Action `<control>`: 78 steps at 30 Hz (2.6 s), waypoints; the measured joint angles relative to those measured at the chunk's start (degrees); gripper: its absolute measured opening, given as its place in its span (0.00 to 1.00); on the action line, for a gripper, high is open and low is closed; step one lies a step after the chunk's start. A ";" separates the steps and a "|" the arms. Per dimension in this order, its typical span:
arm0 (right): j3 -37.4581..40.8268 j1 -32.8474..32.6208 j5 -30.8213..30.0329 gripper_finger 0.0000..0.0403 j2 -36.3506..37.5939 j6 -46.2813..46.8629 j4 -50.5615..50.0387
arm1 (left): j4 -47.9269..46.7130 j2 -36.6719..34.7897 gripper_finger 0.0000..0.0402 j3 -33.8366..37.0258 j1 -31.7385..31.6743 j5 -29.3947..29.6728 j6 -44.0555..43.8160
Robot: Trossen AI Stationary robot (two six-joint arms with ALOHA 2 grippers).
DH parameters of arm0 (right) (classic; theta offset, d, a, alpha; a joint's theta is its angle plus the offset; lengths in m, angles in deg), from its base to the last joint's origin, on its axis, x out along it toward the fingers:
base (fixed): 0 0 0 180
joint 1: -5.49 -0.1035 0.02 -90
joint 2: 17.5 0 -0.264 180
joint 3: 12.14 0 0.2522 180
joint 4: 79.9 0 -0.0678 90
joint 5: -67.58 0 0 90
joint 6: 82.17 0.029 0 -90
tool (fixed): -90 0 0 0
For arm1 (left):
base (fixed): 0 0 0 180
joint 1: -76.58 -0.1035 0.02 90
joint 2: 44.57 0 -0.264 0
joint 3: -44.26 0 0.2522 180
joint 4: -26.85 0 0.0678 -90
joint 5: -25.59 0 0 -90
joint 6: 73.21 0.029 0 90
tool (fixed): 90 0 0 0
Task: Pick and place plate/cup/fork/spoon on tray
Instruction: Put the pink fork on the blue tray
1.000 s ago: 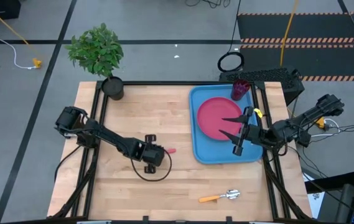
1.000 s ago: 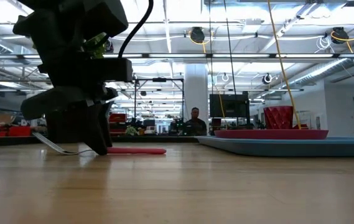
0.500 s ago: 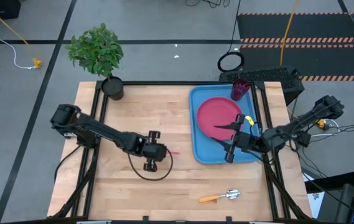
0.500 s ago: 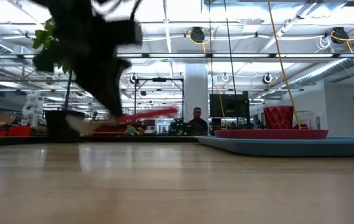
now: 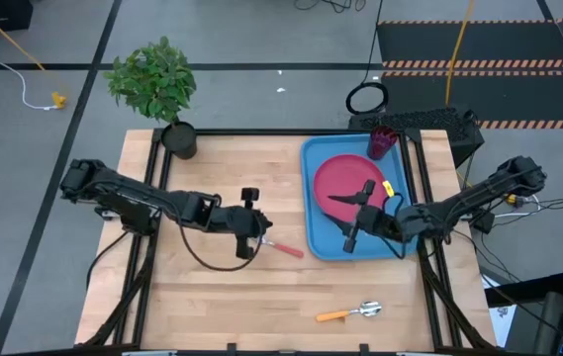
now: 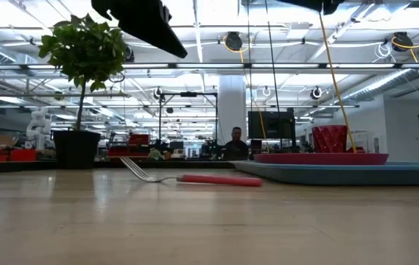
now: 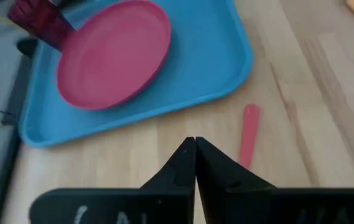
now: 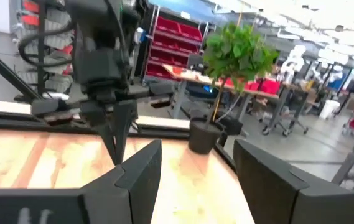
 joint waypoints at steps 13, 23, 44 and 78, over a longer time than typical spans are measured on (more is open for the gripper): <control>0.00 0.13 0.17 0.48 -2.20 6.54 -1.12 | 5.00 7.41 0.29 8.77 -0.81 -5.10 -5.74; 0.00 0.15 0.17 0.48 -2.18 6.48 -1.39 | 15.10 20.08 0.47 8.82 -3.32 -15.40 -1.22; 0.00 2.49 0.22 0.48 -2.19 7.99 -1.93 | 16.51 22.21 0.06 8.63 -7.38 -21.74 2.13; -18.27 10.60 21.18 0.61 -36.53 12.44 -19.70 | 9.47 9.79 0.10 8.52 -7.45 -5.81 10.81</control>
